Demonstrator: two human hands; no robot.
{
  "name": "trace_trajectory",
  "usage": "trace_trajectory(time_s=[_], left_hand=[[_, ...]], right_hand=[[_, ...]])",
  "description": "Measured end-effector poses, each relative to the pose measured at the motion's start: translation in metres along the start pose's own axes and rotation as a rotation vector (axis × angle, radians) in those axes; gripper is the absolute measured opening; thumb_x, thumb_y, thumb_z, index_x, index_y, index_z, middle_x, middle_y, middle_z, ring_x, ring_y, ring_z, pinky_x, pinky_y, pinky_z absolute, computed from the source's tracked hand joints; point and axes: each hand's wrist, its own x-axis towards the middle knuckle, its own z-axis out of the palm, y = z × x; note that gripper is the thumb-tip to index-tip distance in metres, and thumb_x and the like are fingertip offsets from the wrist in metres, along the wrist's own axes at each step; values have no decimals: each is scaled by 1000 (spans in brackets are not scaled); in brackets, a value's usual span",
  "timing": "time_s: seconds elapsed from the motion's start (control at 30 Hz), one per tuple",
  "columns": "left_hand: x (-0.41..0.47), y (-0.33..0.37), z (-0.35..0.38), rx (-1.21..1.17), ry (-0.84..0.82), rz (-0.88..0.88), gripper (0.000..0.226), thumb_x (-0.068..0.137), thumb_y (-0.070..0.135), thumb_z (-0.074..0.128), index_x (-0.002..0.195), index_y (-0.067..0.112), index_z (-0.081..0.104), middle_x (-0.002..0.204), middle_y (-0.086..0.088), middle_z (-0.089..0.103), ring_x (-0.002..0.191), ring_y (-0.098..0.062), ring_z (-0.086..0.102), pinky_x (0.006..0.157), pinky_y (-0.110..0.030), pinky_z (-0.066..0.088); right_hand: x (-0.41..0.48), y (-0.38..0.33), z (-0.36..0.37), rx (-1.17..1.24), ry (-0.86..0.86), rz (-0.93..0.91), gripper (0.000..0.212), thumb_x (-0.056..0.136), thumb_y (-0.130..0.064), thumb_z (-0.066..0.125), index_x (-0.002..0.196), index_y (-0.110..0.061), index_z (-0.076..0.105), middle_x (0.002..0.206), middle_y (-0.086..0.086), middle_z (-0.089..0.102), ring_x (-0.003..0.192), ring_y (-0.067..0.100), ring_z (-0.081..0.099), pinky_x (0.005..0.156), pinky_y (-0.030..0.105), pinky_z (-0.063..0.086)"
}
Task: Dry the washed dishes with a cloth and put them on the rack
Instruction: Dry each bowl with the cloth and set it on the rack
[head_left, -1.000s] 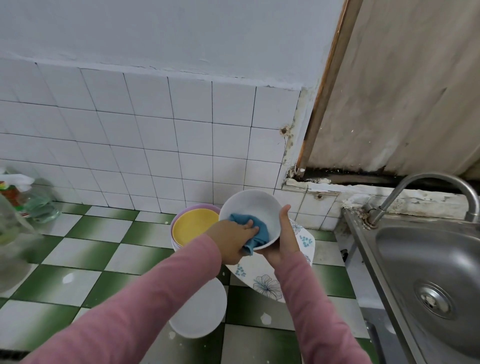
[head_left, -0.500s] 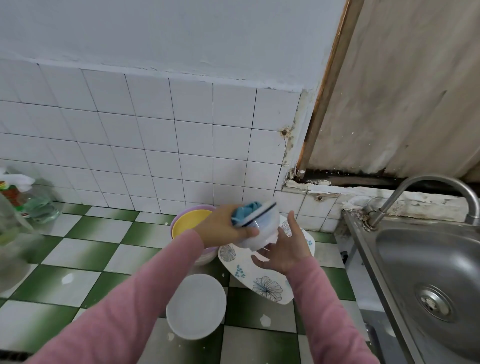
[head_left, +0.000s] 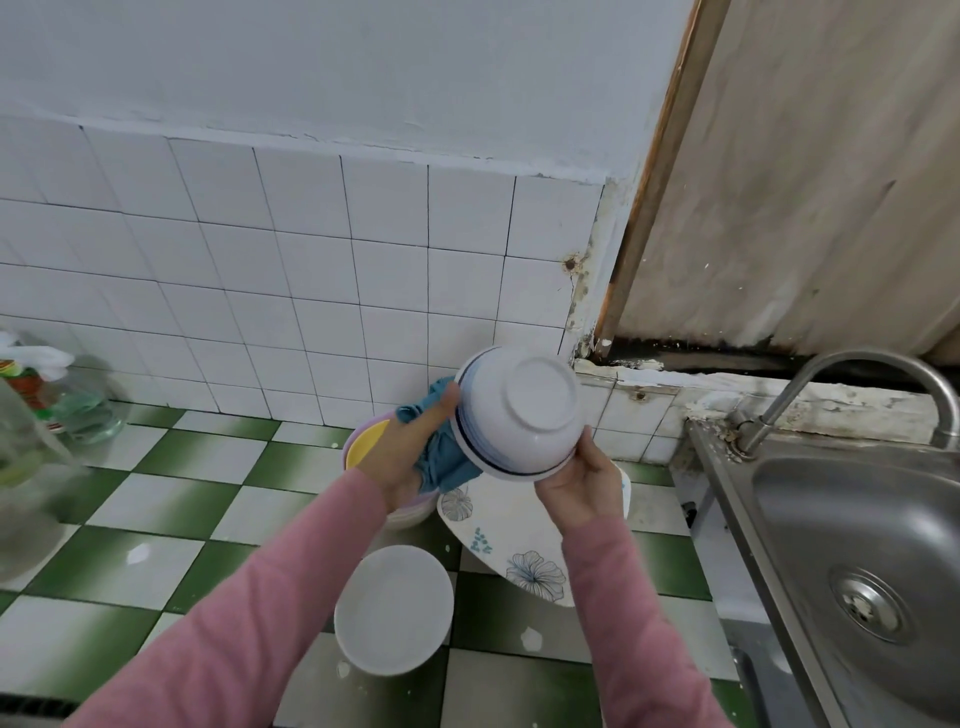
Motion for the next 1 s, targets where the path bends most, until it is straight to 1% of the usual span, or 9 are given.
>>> trace_trajectory(time_s=[0.1, 0.2, 0.27, 0.33, 0.47, 0.57, 0.7, 0.9, 1.0], left_hand=[[6, -4, -1, -131, 186, 42, 49, 81, 51, 67, 112, 12, 67, 109, -11, 74, 99, -30, 71, 90, -50, 55], [5, -5, 9, -139, 315, 204, 30, 95, 42, 59, 105, 15, 67, 105, -6, 74, 95, -24, 71, 87, -42, 56], [-2, -6, 22, -1, 298, 364, 23, 99, 37, 54, 104, 17, 64, 100, -2, 73, 93, -22, 68, 78, -34, 57], [-11, -12, 37, 220, 159, 515, 15, 101, 32, 51, 104, 23, 63, 96, 4, 70, 92, -20, 62, 70, -20, 52], [-2, -31, 51, 828, -144, 781, 43, 98, 51, 37, 140, 45, 43, 157, 13, 31, 148, -6, 17, 121, -28, 16], [10, -13, 54, 648, -51, 698, 29, 98, 55, 40, 124, 55, 55, 150, 10, 42, 140, -11, 37, 117, -41, 31], [22, 8, 46, 829, 147, 560, 29, 102, 35, 47, 127, 27, 62, 132, 7, 59, 125, -14, 52, 110, -34, 39], [12, -15, 37, 1175, -11, 1171, 42, 100, 30, 44, 141, 22, 52, 148, 1, 45, 136, -18, 41, 115, -38, 34], [16, -12, 37, 1046, -73, 1060, 41, 100, 28, 45, 140, 26, 53, 148, 4, 45, 137, -14, 42, 115, -36, 35]], right_hand=[[0, -13, 13, -139, -30, -68, 52, 47, -16, 96, 93, -1, 77, 97, 12, 76, 89, 22, 74, 74, 41, 62], [-4, -17, 22, -271, 52, -194, 35, 89, -27, 59, 116, -6, 65, 101, 6, 74, 91, 15, 72, 82, 33, 59], [-7, -11, 27, -399, 67, -279, 21, 102, -25, 47, 110, -13, 62, 94, 3, 70, 84, 14, 66, 76, 29, 58], [-10, 4, 34, -574, 92, -333, 21, 105, -23, 45, 89, -17, 57, 80, -1, 61, 73, 13, 55, 64, 25, 51], [-20, 25, 50, -826, 92, -374, 22, 106, -20, 43, 96, -14, 62, 88, 7, 64, 80, 19, 60, 66, 32, 54], [-23, 28, 45, -1000, 68, -448, 33, 106, -25, 43, 84, -24, 68, 88, 5, 64, 85, 22, 57, 75, 38, 51], [-29, 33, 44, -1069, 60, -464, 36, 105, -24, 45, 79, -24, 68, 87, 6, 65, 83, 22, 57, 78, 38, 48], [-29, 23, 57, -1028, 104, -447, 37, 104, -8, 43, 86, -24, 70, 87, 0, 71, 89, 20, 63, 84, 42, 54], [-30, 24, 58, -1067, 84, -459, 36, 104, -8, 43, 84, -23, 69, 86, 2, 69, 87, 21, 61, 84, 42, 53]])
